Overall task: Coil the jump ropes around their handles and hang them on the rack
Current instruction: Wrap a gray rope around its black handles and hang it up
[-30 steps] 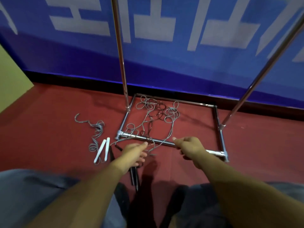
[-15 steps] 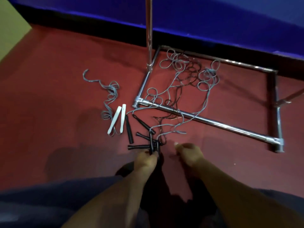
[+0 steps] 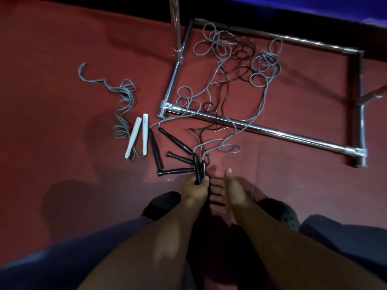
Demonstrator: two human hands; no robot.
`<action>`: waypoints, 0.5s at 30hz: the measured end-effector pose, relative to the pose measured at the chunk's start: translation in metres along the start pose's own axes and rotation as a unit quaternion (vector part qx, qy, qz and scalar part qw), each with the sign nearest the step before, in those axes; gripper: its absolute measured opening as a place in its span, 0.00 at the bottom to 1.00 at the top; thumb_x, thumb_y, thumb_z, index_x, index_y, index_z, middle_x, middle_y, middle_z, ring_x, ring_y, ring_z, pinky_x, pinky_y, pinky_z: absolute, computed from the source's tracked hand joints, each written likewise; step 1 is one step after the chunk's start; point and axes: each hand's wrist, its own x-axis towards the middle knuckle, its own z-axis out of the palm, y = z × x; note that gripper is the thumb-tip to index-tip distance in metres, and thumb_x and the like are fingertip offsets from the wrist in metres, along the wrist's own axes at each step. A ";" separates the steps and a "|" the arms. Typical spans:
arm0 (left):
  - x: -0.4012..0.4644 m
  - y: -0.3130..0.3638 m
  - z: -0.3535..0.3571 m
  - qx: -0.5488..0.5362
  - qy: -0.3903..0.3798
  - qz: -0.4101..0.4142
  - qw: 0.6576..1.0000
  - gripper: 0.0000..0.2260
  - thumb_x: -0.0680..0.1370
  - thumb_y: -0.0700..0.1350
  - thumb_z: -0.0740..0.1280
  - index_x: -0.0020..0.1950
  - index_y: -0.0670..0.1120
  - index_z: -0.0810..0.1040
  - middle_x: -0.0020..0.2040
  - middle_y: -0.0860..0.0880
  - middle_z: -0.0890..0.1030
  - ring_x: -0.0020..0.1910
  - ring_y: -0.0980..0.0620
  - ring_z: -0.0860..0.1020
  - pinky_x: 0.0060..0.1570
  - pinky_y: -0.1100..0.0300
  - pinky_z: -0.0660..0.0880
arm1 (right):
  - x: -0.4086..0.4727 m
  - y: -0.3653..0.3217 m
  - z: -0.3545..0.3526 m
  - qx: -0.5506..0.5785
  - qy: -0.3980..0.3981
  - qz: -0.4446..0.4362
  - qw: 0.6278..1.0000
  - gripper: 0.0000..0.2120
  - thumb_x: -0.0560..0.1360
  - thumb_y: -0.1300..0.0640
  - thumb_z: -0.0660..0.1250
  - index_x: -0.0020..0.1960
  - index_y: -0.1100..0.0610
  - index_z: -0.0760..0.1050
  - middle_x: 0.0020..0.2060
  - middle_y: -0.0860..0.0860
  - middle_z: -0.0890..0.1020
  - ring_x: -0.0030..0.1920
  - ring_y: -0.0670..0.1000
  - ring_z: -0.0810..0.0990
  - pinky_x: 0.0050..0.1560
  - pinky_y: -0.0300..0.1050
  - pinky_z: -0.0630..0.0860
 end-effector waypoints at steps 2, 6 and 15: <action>-0.011 0.005 0.002 -0.011 -0.019 0.003 1.000 0.04 0.81 0.48 0.67 0.54 0.50 0.80 0.47 0.49 0.83 0.49 0.46 0.82 0.51 0.55 0.79 | -0.009 -0.006 -0.003 0.001 -0.004 -0.013 1.000 0.40 0.79 0.29 0.41 0.69 0.55 0.75 0.60 0.53 0.80 0.60 0.57 0.77 0.55 0.51 0.75; -0.038 0.028 0.005 -0.013 -0.088 0.025 0.996 0.03 0.83 0.46 0.63 0.55 0.52 0.76 0.42 0.49 0.81 0.39 0.47 0.79 0.38 0.56 0.77 | -0.039 -0.023 -0.015 0.023 0.004 -0.043 0.999 0.38 0.79 0.28 0.42 0.61 0.55 0.78 0.50 0.53 0.84 0.46 0.54 0.80 0.47 0.46 0.73; -0.164 0.153 0.002 0.038 -0.186 0.222 0.956 0.03 0.83 0.45 0.62 0.52 0.51 0.75 0.39 0.50 0.78 0.32 0.51 0.76 0.32 0.62 0.72 | -0.187 -0.124 -0.053 -0.016 0.081 -0.247 0.965 0.35 0.80 0.31 0.46 0.62 0.56 0.78 0.48 0.54 0.85 0.41 0.53 0.82 0.39 0.44 0.77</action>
